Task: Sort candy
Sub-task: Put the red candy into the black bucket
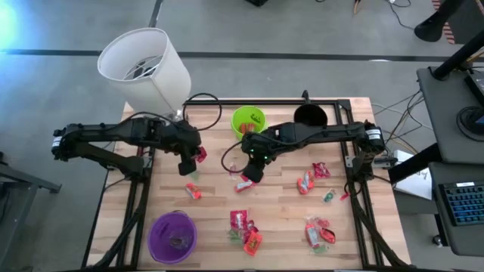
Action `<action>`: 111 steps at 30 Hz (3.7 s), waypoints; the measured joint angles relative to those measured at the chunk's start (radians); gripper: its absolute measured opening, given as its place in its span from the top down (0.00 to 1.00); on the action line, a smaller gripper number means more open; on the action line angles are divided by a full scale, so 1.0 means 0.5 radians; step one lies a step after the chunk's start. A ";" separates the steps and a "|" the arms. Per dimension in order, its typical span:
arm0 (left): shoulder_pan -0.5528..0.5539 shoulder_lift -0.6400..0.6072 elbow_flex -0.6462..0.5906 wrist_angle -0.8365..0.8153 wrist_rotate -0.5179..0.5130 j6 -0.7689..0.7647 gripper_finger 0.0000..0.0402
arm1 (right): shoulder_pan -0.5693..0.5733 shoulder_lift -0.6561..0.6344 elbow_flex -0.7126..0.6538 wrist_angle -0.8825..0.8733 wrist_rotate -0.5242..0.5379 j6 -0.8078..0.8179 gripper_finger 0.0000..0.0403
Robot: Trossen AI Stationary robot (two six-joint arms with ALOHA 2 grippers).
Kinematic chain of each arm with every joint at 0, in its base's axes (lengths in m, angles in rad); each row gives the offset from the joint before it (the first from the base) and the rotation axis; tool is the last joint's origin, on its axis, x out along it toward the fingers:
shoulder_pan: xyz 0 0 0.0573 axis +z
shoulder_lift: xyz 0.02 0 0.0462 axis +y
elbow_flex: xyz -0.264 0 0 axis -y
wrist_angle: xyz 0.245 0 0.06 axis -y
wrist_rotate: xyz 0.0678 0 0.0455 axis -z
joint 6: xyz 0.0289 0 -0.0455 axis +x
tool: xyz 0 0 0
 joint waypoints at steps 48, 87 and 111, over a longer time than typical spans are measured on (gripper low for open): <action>0.000 -0.016 0.000 0.014 0.004 0.079 1.00 | 0.124 0.020 -0.393 0.406 -0.291 -0.166 0.63; 0.003 0.097 0.000 0.726 -0.167 0.077 1.00 | 0.018 0.020 -0.390 1.722 0.387 -0.433 0.51; 0.004 0.096 0.003 0.785 -0.169 0.076 1.00 | 0.007 0.020 -0.339 1.721 0.642 -0.433 0.94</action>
